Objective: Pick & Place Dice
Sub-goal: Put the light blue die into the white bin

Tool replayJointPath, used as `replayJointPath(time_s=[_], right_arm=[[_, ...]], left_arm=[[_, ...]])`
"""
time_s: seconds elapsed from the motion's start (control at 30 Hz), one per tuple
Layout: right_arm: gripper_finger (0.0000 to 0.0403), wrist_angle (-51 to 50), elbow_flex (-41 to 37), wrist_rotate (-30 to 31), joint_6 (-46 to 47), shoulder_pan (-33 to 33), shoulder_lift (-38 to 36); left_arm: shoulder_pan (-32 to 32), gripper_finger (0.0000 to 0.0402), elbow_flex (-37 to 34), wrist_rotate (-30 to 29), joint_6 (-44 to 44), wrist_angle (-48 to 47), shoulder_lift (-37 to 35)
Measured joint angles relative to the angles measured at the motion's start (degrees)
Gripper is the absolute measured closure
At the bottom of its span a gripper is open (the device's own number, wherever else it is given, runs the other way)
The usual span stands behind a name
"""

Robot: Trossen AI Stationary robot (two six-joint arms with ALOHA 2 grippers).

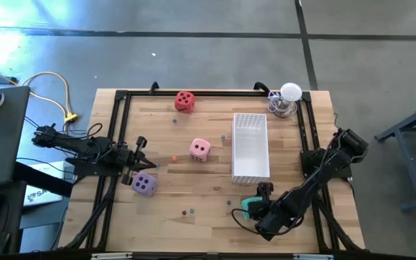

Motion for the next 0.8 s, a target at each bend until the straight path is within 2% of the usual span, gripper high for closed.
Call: replayJointPath(time_s=[0.3, 0.8], right_arm=[[0.0010, 1.35, -0.02, -4.10, -0.11, -2.15, 0.00], [0.0010, 1.52, -0.02, -4.17, 0.50, -2.29, 0.30]], left_arm=[[0.00, 0.0401, 0.01, 0.01, -0.13, -0.02, 0.00], [0.00, 0.0401, 0.02, 0.02, -0.05, -0.02, 0.00]])
